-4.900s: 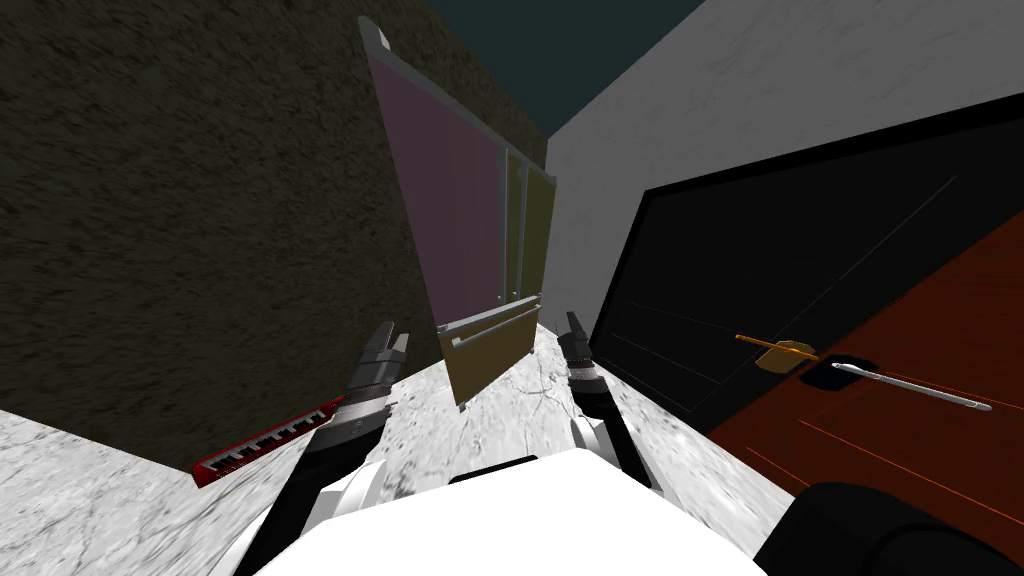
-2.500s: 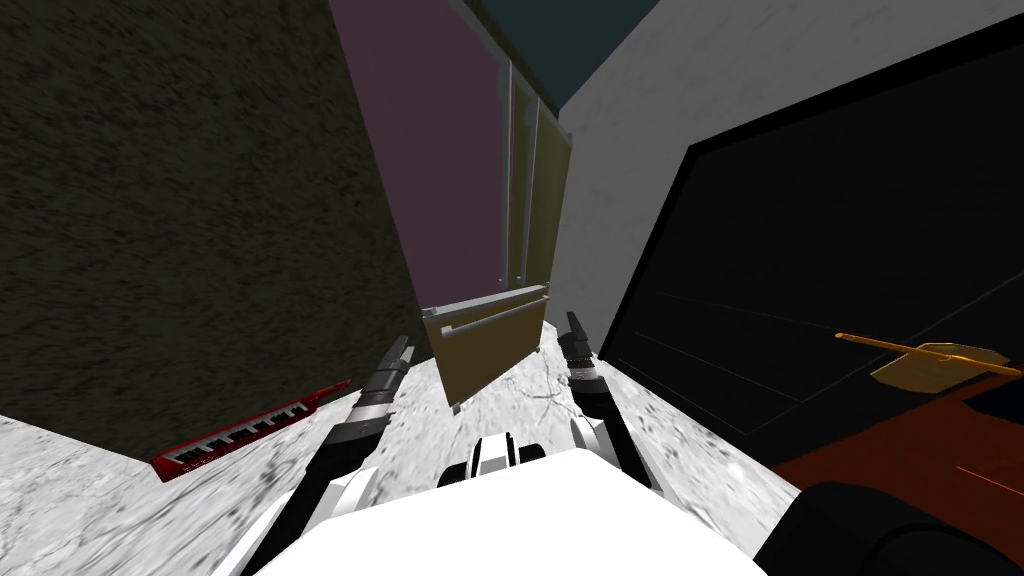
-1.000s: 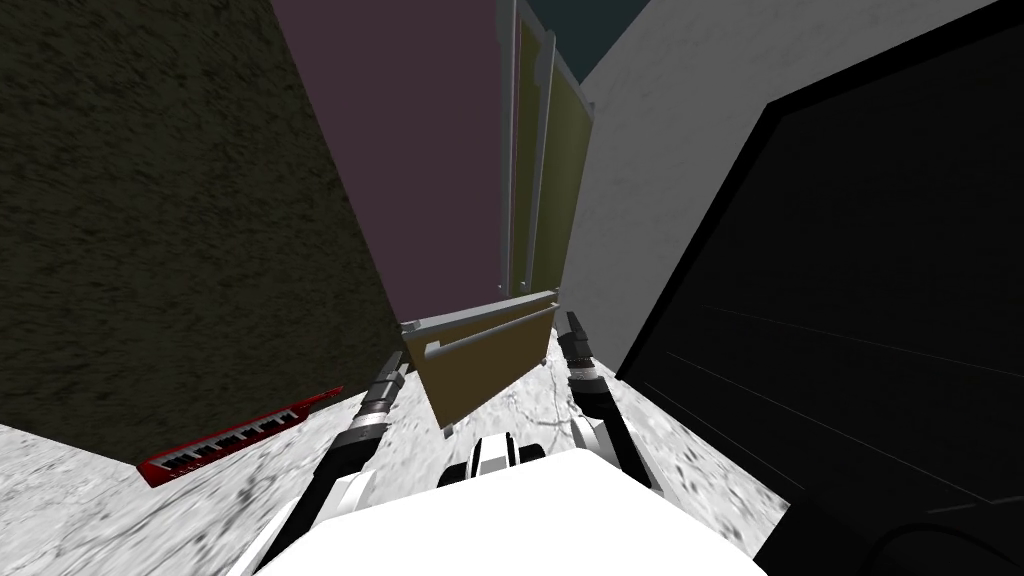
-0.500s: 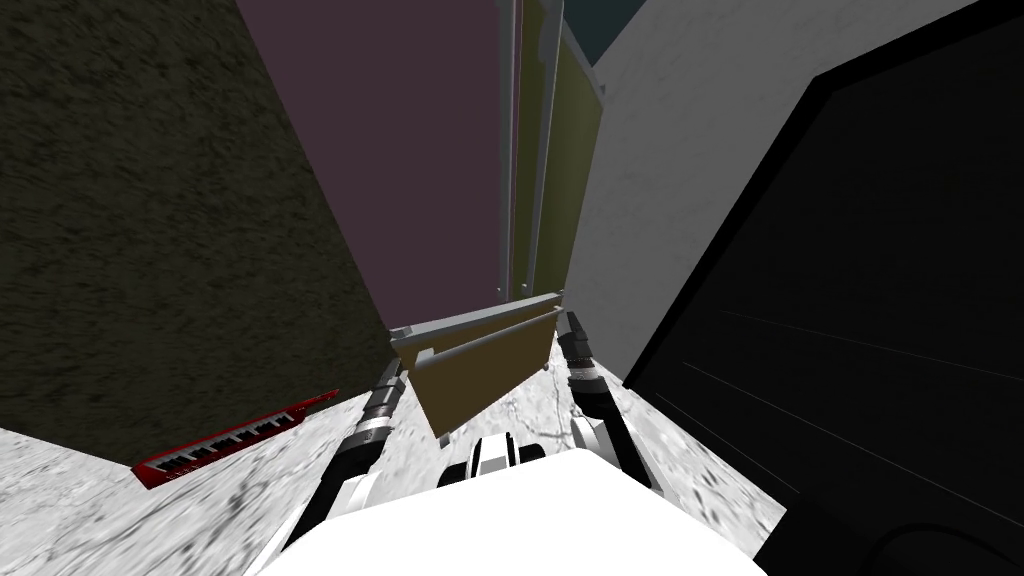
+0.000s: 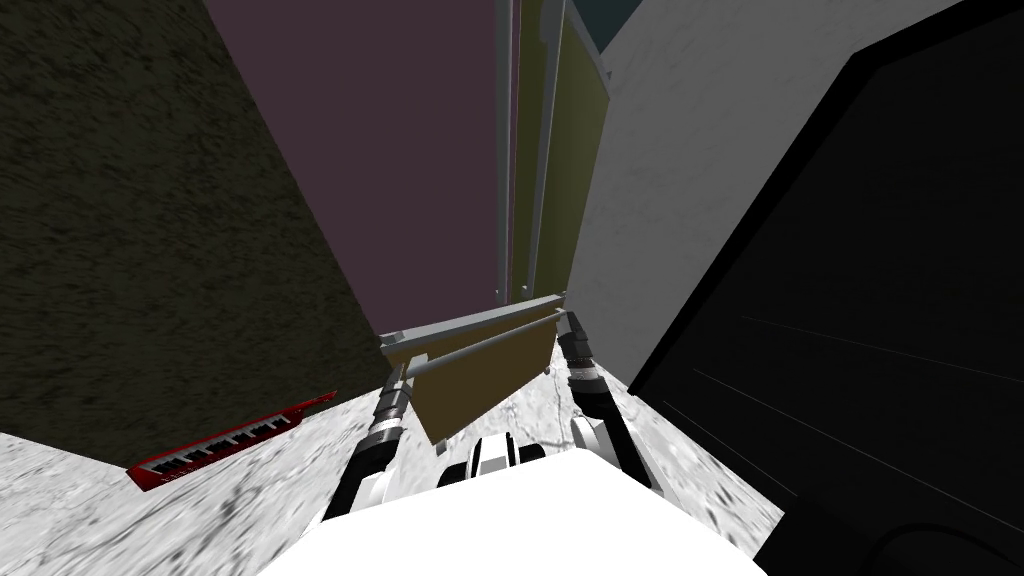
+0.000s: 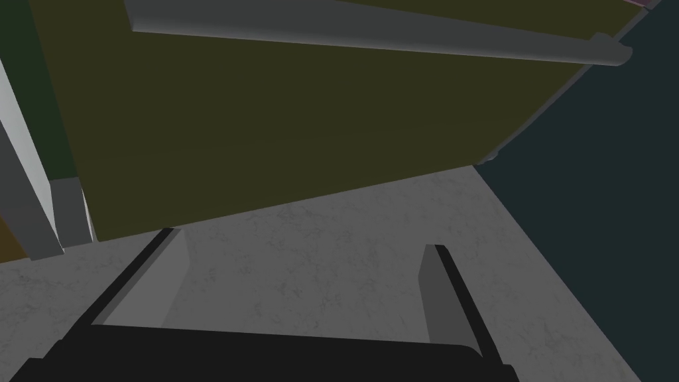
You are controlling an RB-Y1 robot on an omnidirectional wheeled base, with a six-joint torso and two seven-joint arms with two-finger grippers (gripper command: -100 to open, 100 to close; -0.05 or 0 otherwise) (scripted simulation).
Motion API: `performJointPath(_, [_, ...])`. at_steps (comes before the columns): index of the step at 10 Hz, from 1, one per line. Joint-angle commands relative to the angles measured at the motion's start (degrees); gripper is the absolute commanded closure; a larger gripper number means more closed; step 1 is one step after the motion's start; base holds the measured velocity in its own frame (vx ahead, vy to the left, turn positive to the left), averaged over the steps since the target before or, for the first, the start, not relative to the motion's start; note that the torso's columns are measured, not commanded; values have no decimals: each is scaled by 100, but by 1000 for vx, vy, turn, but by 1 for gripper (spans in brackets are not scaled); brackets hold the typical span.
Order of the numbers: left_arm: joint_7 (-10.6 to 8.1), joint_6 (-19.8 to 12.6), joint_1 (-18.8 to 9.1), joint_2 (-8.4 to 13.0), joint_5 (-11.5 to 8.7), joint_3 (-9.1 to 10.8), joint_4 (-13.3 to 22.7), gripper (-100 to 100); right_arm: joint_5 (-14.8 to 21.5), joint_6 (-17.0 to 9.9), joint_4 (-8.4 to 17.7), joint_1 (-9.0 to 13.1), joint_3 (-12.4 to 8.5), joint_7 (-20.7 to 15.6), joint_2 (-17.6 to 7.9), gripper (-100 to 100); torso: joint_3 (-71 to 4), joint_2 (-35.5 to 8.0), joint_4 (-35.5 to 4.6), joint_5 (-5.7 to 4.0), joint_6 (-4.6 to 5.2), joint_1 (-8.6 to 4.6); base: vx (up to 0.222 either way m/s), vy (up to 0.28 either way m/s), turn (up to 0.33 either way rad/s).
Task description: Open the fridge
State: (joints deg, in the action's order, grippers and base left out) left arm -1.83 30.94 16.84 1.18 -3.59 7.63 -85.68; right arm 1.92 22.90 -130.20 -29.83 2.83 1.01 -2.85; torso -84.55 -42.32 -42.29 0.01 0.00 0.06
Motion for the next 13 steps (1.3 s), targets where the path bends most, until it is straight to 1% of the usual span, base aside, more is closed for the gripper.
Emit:
performJointPath(1, [-2,-1,-24,-386,-18,16,67,-100,0,0,0,0,0,0,0,0,2,-3,-1,-1,0,-2,19,-9,8])
performJointPath(2, [4,-7,8,-321,-10,2,16,-100,0,0,0,1,0,0,0,0,3,-5,-2,-1,0,-3,7,-4,1])
performJointPath(3, [11,-172,-4,-332,-16,20,-133,-100,0,0,0,1,0,0,0,0,3,-5,-1,-1,0,-2,53,-1,-8])
performJointPath(4, [15,-251,-11,-331,-19,29,-206,-100,0,0,0,0,0,0,0,0,-6,13,2,-1,1,-3,80,20,-8])
performJointPath(5, [14,-173,-15,-333,-17,24,-134,-100,0,0,0,0,0,0,0,0,-12,20,6,0,0,2,27,9,9])
performJointPath(6, [4,-13,9,-335,-10,1,13,100,0,0,0,1,0,0,0,0,-9,19,4,2,6,7,-51,-7,12])
performJointPath(8, [13,-152,39,-341,-1,-16,-205,100,0,0,0,1,0,0,0,0,-7,24,22,20,4,15,-70,-16,8])
performJointPath(11, [14,-273,105,-349,11,-45,-333,100,0,-1,0,3,1,0,1,0,7,-5,11,8,0,-10,-159,-78,17])
performJointPath(12, [9,-219,79,-339,4,-29,-310,100,0,-1,0,3,1,0,1,0,-2,9,10,4,6,-11,-80,-40,11])
performJointPath(13, [2,-253,146,-344,11,-60,-352,100,0,0,0,2,0,0,0,0,-21,38,5,-2,6,4,-114,-40,11])
